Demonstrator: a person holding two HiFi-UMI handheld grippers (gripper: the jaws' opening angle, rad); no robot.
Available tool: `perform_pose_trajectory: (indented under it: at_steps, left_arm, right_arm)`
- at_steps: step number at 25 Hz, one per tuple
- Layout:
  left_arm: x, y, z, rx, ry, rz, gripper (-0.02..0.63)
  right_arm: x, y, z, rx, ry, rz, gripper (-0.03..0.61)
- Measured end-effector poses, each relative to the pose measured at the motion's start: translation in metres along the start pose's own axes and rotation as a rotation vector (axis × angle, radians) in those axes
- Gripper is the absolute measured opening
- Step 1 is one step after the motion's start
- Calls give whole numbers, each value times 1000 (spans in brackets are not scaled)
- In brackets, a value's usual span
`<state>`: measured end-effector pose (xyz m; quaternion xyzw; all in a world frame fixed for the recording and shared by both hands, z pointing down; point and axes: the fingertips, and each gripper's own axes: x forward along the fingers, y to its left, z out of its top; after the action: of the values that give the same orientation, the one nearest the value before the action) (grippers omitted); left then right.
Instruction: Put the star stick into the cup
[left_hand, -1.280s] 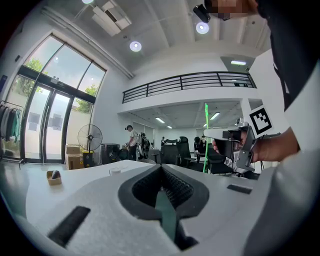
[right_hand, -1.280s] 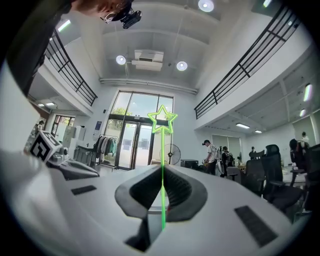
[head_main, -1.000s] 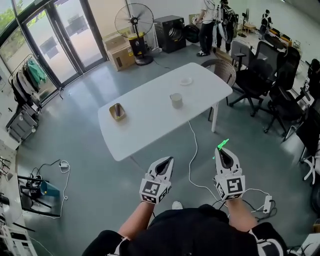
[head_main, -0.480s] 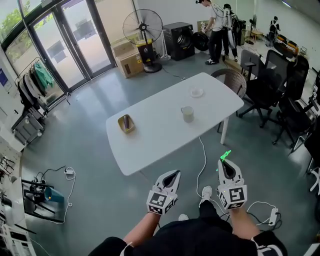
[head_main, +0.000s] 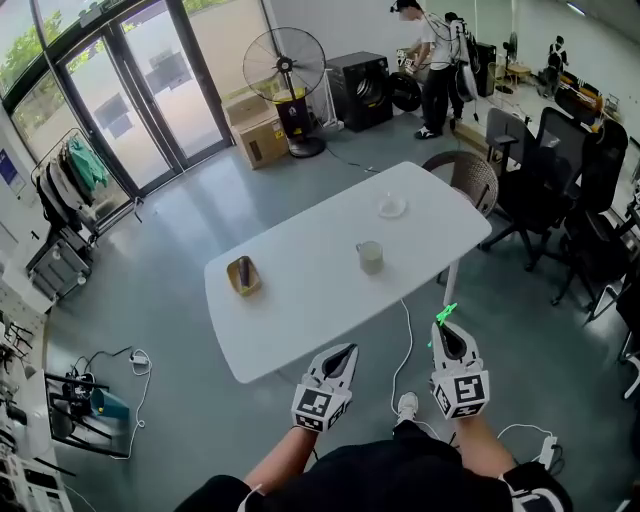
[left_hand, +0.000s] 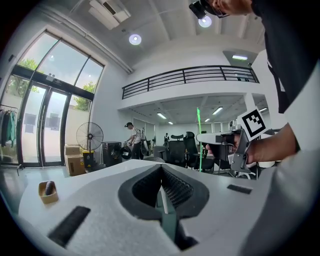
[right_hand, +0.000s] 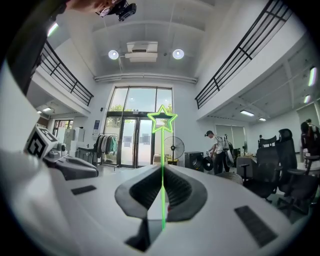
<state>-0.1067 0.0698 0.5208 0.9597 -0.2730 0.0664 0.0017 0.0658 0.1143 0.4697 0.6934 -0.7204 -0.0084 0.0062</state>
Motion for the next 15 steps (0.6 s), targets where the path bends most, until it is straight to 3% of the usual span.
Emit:
perform_pose_trajectory:
  at_steps: [15]
  left_arm:
    - [147, 43, 24, -13, -18, 84, 12]
  right_arm:
    - [108, -125, -5, -9, 29, 34, 12]
